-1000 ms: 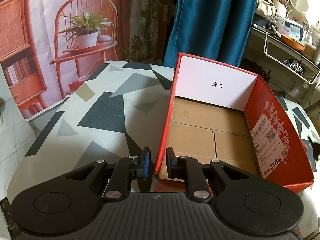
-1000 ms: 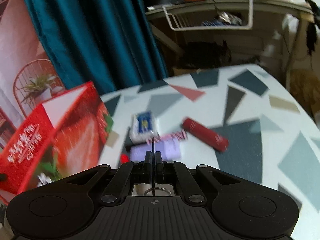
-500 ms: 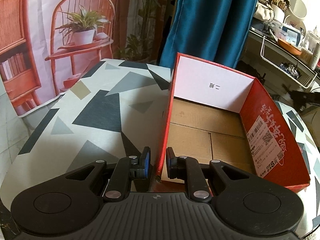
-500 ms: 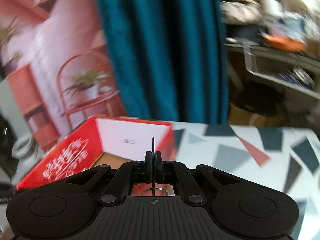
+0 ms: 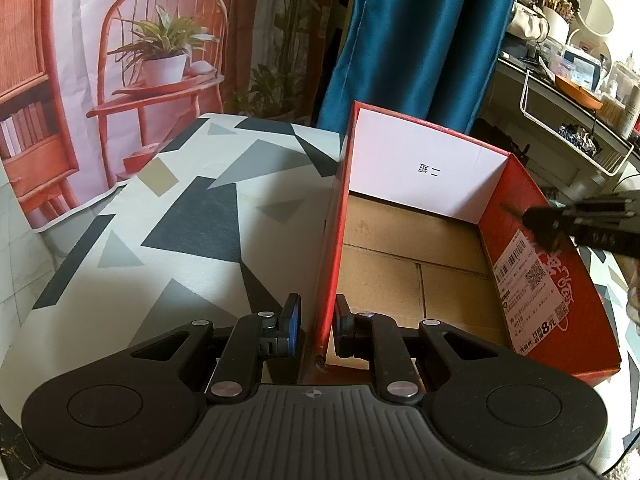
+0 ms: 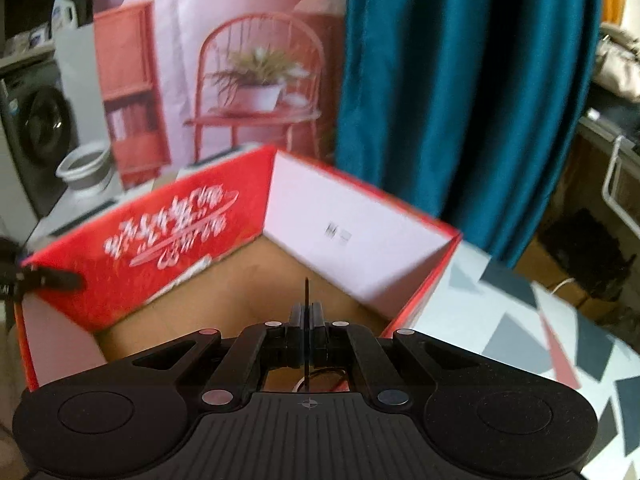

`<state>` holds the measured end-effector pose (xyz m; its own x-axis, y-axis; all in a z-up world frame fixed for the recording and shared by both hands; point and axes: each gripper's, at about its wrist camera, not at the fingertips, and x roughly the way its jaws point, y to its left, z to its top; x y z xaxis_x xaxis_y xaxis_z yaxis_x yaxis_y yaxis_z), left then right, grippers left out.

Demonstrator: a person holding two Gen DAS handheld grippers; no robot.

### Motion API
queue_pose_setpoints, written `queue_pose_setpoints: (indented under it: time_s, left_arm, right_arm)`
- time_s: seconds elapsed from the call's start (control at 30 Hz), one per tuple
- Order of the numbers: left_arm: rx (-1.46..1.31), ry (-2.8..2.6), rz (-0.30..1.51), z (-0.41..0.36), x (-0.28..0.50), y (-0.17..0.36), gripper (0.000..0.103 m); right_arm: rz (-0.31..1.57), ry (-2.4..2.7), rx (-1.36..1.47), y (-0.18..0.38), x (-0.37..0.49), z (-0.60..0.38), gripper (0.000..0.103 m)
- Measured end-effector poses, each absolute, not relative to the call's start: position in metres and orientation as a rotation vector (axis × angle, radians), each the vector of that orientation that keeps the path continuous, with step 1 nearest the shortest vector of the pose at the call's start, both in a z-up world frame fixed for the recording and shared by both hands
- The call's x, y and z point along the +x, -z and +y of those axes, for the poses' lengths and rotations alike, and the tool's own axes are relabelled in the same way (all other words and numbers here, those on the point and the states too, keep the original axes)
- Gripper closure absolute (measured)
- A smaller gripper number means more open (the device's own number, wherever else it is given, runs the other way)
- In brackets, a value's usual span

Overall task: Organize rigid objects
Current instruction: 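Carry the key into the red box and open the right tool, then grasp the red-capped white marker with the right tool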

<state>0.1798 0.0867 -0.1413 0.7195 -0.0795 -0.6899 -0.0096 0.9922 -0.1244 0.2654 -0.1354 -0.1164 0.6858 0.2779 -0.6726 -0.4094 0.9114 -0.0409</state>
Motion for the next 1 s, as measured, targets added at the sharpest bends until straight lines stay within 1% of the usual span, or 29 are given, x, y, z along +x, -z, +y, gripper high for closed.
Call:
queue_pose_setpoints:
  time_s: [0.1,0.17,0.27,0.3,0.33,0.37,0.43,0.47,0.5,0.53,0.6,0.77,0.9,0.97,1.0]
  left_arm:
    - [-0.126,0.042,0.768,0.088,0.181,0.142,0.085]
    - [-0.124,0.042,0.771,0.088,0.182,0.143,0.085]
    - [-0.124,0.042,0.771,0.088,0.181,0.143,0.085]
    - [-0.125,0.042,0.771,0.089,0.182,0.143,0.085]
    - [-0.125,0.041,0.772,0.089,0.181,0.143,0.084]
    - [-0.123,0.038,0.772,0.088,0.182,0.143,0.083]
    - [-0.122,0.035,0.773,0.087,0.181,0.143,0.083]
    - [-0.122,0.032,0.775,0.087,0.181,0.142,0.083]
    - [-0.120,0.032,0.774,0.087,0.181,0.142,0.083]
    - [-0.118,0.031,0.772,0.086,0.181,0.142,0.083]
    - [-0.124,0.032,0.772,0.087,0.181,0.142,0.083]
    - [-0.127,0.033,0.775,0.088,0.181,0.142,0.082]
    - [-0.130,0.032,0.774,0.088,0.181,0.142,0.082]
    - [-0.126,0.031,0.774,0.087,0.181,0.142,0.082]
    - [-0.124,0.031,0.774,0.087,0.181,0.142,0.082]
  right_arm:
    - [0.735,-0.393,-0.224,0.123,0.263,-0.132,0.098]
    - [0.738,-0.397,-0.227,0.122,0.261,-0.131,0.092]
    - [0.712,-0.417,-0.216,0.115,0.254,-0.134,0.078]
    - [0.699,-0.422,-0.217,0.112,0.252,-0.136,0.068]
    - [0.690,-0.421,-0.224,0.109,0.250,-0.138,0.055]
    - [0.680,-0.414,-0.236,0.105,0.248,-0.141,0.048]
    - [0.671,-0.387,-0.255,0.099,0.242,-0.148,0.025]
    - [0.677,-0.363,-0.247,0.096,0.239,-0.155,0.019]
    - [0.681,-0.346,-0.232,0.093,0.237,-0.163,0.010]
    - [0.681,-0.321,-0.210,0.091,0.231,-0.173,0.004]
    - [0.684,-0.276,-0.189,0.091,0.222,-0.192,0.001]
    - [0.762,-0.165,-0.187,0.112,0.199,-0.231,0.000]
    - [0.790,-0.115,-0.091,0.139,0.177,-0.258,0.001]
    - [0.794,-0.105,-0.003,0.155,0.165,-0.270,0.004]
    - [0.801,-0.103,0.024,0.162,0.163,-0.271,0.011]
